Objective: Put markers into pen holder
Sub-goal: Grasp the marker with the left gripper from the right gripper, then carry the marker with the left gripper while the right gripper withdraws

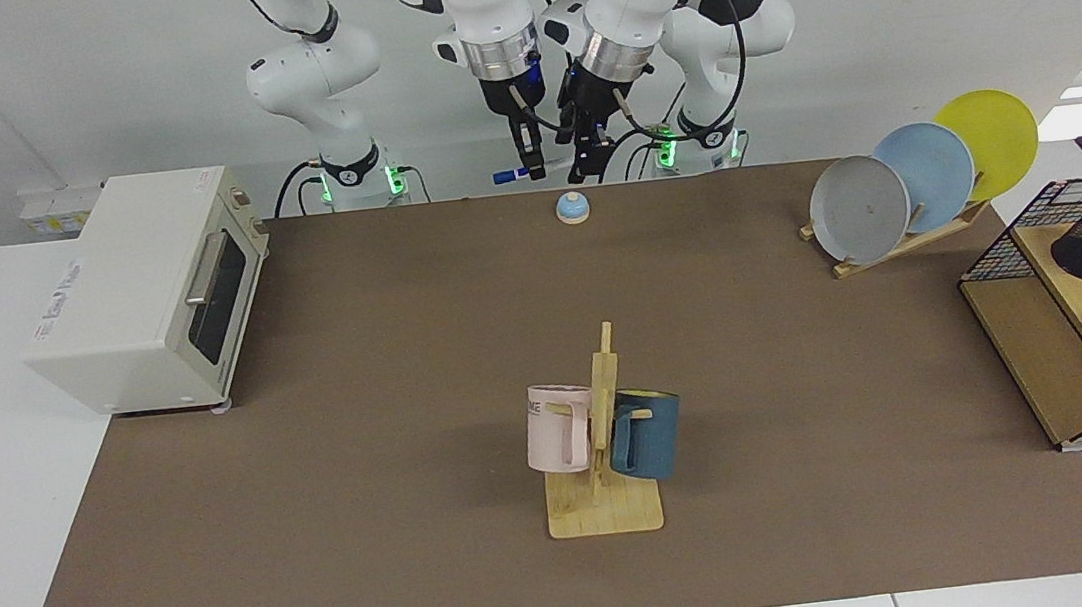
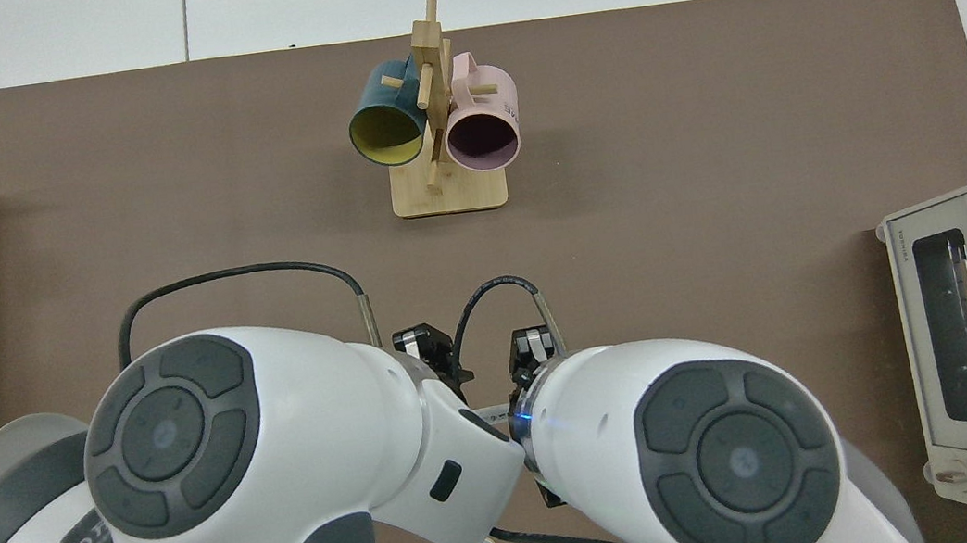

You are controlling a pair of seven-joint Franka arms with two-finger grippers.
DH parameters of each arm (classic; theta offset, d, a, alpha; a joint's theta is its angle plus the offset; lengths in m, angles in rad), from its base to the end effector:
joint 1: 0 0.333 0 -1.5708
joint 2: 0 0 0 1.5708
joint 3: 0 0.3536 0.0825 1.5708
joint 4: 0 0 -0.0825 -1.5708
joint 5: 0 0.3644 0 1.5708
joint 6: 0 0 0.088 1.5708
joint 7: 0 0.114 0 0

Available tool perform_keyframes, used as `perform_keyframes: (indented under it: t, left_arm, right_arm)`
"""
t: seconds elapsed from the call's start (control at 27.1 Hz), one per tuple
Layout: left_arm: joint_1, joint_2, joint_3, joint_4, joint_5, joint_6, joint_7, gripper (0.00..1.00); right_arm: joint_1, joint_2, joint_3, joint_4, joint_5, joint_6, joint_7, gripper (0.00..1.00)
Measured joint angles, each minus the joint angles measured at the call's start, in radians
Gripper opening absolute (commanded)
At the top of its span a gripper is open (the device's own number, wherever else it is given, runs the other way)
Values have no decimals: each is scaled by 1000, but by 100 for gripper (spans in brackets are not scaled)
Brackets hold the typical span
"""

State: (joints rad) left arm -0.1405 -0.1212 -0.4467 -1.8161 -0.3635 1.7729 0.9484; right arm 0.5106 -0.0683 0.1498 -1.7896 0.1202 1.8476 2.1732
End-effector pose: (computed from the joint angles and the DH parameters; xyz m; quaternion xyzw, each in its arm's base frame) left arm 0.4001 -0.3228 0.6219 0.7318 -0.6634 0.0604 0.1439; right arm 0.4128 0.3371 0.6164 -0.7161 0.6931 0.0434 0.0702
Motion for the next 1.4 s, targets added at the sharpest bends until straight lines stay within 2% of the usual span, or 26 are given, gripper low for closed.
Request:
perform_keyframes:
  t: [0.18,0.44,0.48,0.52,0.59,0.63,0.66,1.18,1.22,1.29,1.33,1.36,1.4]
  left_arm:
    - [2,0,6,-1,-31,1,0,69]
    - [3,0,12,-3,-50,1,-1,67]
    - [3,0,12,-4,-52,2,-1,63]
    - [3,0,12,-4,-53,2,-1,52]
    - [4,0,12,-4,-54,4,-1,16]
    - [5,0,13,-4,-54,5,-1,4]
    - [6,0,13,-4,-54,7,-2,0]
    - [20,2,16,-6,-55,23,37,0]
    - [20,2,16,-6,-55,23,37,0]
    - [20,2,16,-6,-55,23,37,0]
    - [20,2,16,-6,-55,23,37,0]
    - [20,2,16,-6,-56,23,37,0]
    - [20,2,17,-6,-55,24,32,0]
  right_arm:
    - [0,1,1,0,1,48,9,0]
    - [1,2,3,0,1,59,21,0]
    - [1,2,3,0,1,59,21,0]
    - [1,2,3,0,1,59,21,0]
    - [2,2,3,0,1,59,21,0]
    - [2,2,4,0,1,59,21,0]
    - [3,2,4,0,1,59,21,0]
    - [7,3,8,0,2,62,21,0]
    - [7,3,8,0,2,62,21,9]
    - [7,3,8,0,2,62,21,39]
    - [7,3,7,0,2,62,21,61]
    - [6,4,7,0,2,62,21,100]
    - [6,4,6,0,2,62,22,100]
